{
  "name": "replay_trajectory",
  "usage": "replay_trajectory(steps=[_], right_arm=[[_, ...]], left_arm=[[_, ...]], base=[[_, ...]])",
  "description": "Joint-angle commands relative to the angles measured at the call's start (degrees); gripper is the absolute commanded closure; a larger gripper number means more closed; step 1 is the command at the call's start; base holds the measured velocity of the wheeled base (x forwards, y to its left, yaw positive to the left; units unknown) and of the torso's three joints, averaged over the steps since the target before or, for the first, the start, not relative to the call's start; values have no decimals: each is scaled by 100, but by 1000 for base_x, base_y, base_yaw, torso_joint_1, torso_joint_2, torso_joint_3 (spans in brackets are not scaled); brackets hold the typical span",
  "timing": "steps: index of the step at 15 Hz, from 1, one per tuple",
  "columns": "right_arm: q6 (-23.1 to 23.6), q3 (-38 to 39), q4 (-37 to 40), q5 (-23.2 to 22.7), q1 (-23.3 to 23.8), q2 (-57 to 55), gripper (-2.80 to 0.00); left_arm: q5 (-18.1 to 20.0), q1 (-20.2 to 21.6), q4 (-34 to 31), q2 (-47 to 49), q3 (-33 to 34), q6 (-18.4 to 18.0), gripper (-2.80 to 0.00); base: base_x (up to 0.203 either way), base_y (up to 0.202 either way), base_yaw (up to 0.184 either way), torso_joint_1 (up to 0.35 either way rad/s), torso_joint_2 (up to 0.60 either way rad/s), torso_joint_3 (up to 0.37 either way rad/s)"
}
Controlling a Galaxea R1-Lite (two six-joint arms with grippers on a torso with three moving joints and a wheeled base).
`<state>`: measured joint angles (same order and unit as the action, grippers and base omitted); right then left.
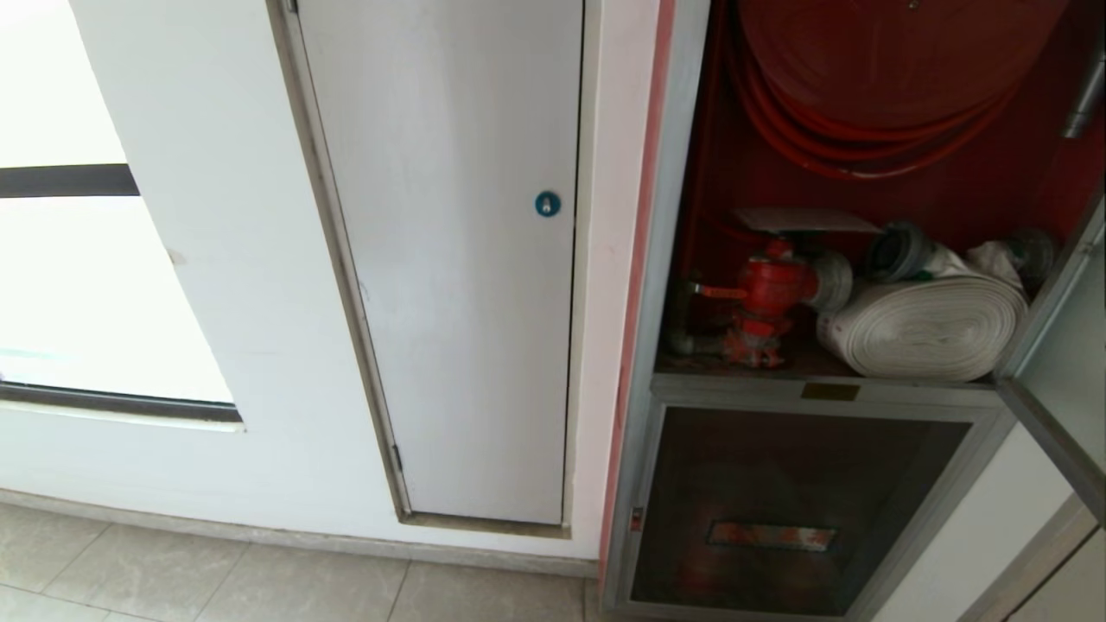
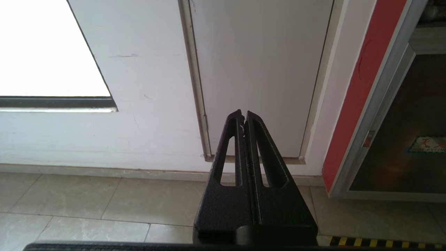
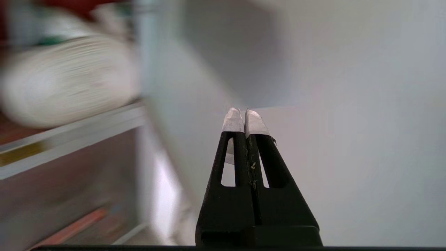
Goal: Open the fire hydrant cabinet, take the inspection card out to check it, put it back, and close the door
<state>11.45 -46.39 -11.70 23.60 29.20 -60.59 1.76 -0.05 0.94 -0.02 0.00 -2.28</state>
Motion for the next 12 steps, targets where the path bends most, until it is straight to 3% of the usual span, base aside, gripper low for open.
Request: replay_trajectory(steps=[1,4,7,12], right_arm=[[-106,173,-8,10,-542,-4,0],[-563,442,-14,-81,-1437,-51,0],[-1048,854,-9,-746,-2092,173,0],[-1065,1464,2,-857,-2875,1211,0]], left_arm=[[0,3,3,-6,35,-1,0],[0,5,3,-6,35,-1,0],[0,5,3,-6,35,-1,0],[0,-3,3,-6,35,-1,0]], base=[[0,0,0,0,0,0],[0,0,0,0,0,0],[0,0,0,0,0,0],[0,0,0,0,0,0]])
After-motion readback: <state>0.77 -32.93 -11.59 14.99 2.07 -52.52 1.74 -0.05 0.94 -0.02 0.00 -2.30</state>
